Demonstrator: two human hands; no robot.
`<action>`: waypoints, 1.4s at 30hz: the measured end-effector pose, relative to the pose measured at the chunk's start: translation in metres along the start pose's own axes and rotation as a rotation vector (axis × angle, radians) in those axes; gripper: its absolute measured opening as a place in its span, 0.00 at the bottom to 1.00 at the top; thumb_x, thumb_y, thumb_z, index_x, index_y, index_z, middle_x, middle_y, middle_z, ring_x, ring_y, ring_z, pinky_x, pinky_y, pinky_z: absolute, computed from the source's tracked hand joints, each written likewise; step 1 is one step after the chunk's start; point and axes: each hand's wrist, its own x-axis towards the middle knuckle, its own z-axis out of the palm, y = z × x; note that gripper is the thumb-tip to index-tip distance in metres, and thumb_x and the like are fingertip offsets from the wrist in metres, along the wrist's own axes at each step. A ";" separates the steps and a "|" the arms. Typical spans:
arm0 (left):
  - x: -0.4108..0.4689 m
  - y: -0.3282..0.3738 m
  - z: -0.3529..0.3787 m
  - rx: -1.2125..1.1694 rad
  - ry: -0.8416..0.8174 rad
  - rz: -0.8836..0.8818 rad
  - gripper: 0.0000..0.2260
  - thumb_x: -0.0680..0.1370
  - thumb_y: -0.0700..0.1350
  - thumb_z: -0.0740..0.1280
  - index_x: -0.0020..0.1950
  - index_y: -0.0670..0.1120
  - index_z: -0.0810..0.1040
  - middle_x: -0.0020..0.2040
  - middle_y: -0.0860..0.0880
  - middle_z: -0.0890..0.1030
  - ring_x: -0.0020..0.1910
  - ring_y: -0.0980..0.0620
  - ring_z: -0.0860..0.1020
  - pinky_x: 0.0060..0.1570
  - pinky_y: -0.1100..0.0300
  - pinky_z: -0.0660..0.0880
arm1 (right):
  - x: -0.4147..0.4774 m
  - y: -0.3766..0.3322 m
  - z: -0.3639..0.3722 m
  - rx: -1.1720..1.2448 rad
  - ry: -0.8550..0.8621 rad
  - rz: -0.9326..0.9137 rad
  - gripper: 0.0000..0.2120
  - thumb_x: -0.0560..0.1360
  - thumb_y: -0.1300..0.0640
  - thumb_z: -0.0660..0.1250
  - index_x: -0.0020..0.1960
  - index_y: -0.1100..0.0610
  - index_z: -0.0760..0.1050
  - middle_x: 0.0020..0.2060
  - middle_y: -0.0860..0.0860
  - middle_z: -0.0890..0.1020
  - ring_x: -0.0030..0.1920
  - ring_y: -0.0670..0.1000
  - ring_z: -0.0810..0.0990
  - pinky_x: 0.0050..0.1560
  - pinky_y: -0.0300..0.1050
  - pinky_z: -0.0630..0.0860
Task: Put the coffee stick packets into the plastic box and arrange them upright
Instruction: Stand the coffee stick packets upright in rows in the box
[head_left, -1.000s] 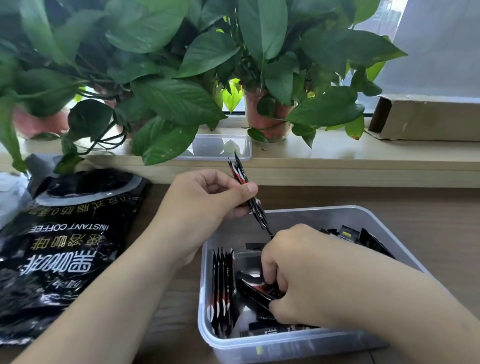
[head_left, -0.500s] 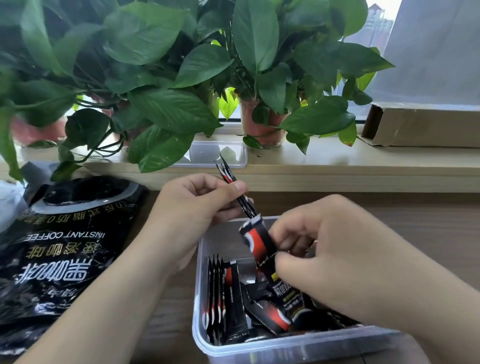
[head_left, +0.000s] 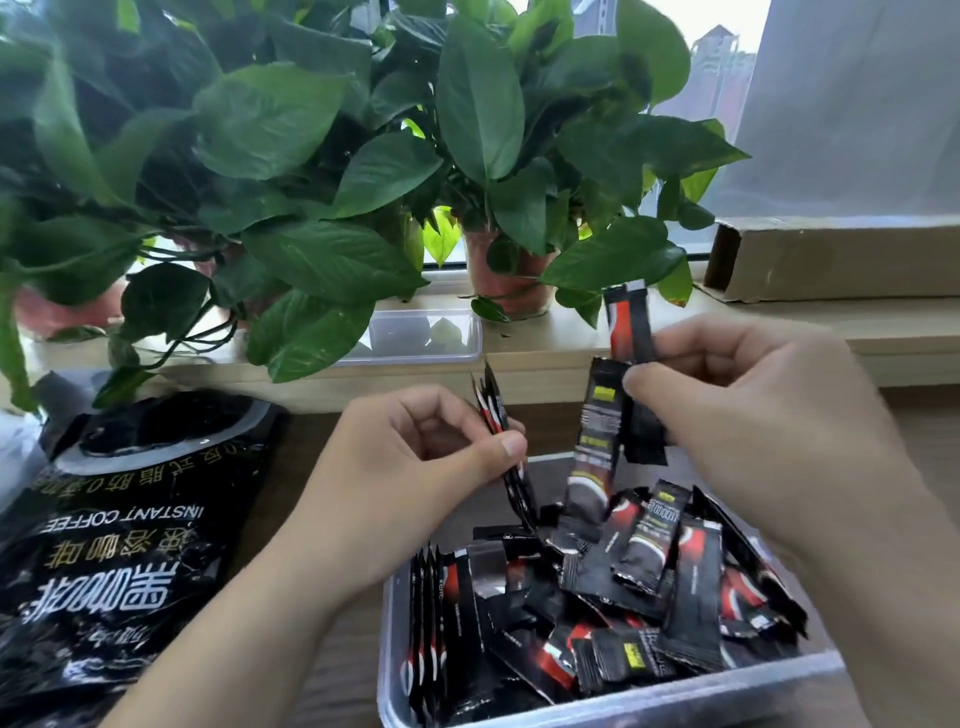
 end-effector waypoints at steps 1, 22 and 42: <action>-0.001 -0.001 0.001 0.041 -0.009 0.010 0.14 0.64 0.51 0.82 0.35 0.46 0.81 0.37 0.42 0.86 0.44 0.40 0.85 0.49 0.44 0.79 | -0.002 0.001 0.005 -0.019 0.007 -0.013 0.05 0.68 0.57 0.75 0.36 0.49 0.84 0.28 0.44 0.84 0.26 0.41 0.79 0.28 0.32 0.74; -0.001 0.003 0.007 -0.144 0.071 -0.133 0.15 0.54 0.48 0.80 0.32 0.41 0.83 0.34 0.38 0.84 0.32 0.46 0.83 0.35 0.59 0.82 | -0.019 0.012 0.050 0.183 -0.119 0.039 0.06 0.73 0.54 0.75 0.37 0.50 0.85 0.30 0.42 0.85 0.32 0.39 0.82 0.32 0.30 0.76; 0.001 0.001 0.006 -0.294 0.188 -0.158 0.04 0.58 0.40 0.76 0.27 0.43 0.82 0.38 0.41 0.86 0.40 0.47 0.86 0.37 0.60 0.83 | -0.008 0.012 0.027 -0.185 0.066 -0.237 0.05 0.72 0.53 0.75 0.38 0.49 0.86 0.24 0.39 0.81 0.32 0.37 0.79 0.31 0.25 0.70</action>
